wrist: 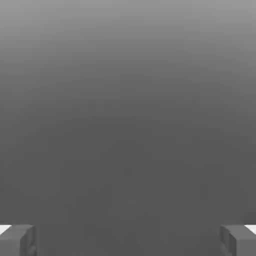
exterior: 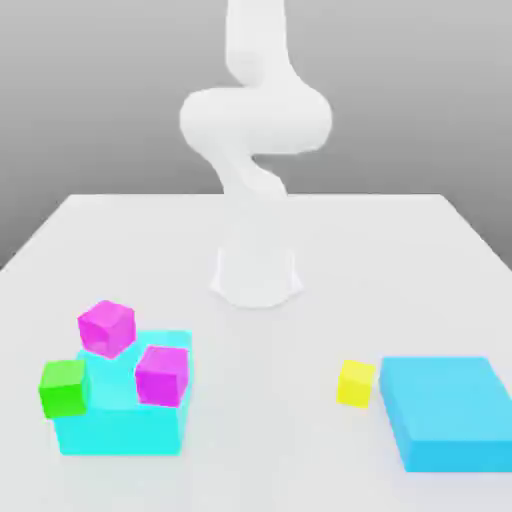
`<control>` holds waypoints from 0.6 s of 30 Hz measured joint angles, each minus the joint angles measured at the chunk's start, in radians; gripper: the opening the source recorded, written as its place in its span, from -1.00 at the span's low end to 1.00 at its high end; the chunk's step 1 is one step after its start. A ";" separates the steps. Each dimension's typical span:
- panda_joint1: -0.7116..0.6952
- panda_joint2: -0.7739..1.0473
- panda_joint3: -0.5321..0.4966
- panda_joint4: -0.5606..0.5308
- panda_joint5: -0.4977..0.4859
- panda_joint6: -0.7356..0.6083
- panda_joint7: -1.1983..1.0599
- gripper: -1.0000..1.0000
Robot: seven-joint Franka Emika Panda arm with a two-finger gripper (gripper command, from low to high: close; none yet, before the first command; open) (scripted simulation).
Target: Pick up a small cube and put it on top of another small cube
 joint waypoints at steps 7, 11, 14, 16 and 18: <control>0.139 0.233 0.002 -0.199 -0.014 0.184 -0.232 0.00; 0.217 0.370 0.002 -0.313 -0.016 0.291 -0.372 0.00; 0.277 0.483 0.007 -0.404 -0.012 0.378 -0.490 0.00; 0.318 0.569 0.015 -0.469 -0.005 0.443 -0.579 0.00; 0.352 0.667 0.036 -0.533 0.005 0.517 -0.671 0.00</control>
